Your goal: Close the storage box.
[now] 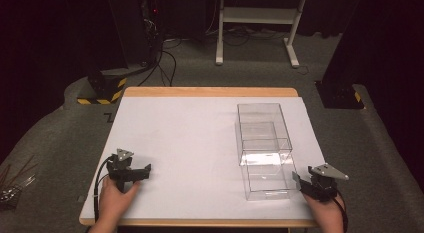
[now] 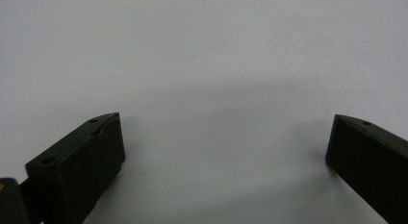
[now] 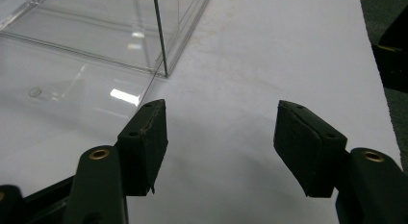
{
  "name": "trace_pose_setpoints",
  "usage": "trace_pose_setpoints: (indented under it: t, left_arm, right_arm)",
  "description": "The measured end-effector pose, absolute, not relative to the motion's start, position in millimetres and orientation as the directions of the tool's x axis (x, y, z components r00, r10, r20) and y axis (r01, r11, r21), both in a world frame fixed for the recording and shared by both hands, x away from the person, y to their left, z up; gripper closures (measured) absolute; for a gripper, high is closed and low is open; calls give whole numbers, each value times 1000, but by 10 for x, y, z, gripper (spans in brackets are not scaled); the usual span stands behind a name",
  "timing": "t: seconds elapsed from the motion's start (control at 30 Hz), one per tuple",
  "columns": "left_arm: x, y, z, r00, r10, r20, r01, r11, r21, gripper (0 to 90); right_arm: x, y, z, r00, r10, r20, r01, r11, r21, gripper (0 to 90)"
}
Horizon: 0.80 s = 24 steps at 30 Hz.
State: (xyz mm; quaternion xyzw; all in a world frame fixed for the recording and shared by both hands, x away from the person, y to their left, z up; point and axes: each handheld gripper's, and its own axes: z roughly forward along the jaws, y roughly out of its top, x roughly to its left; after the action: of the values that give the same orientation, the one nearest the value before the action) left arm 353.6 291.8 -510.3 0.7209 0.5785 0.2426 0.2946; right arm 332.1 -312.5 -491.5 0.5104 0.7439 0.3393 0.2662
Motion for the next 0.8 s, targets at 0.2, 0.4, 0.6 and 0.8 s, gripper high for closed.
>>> trace_pose_setpoints:
  t: [0.2,0.4,0.6,0.8]
  left_arm:
    - [3535,2918,-5103,213,977,9,691,-157,705,2]
    - [3536,2918,-5103,213,977,8,691,-157,705,2]
    - [3535,2918,-5103,213,977,9,691,-157,706,2]
    - [3535,2918,-5103,213,977,8,691,-157,706,2]
  right_arm:
    - [3279,-3121,-4828,-335,941,-45,557,237,796,366]
    - [3246,-3121,-4786,-334,942,-41,551,231,802,367]
    - [3210,-3135,-4734,-333,942,-40,536,224,814,366]
    - [3144,-3146,-4659,-336,941,-41,510,219,832,366]
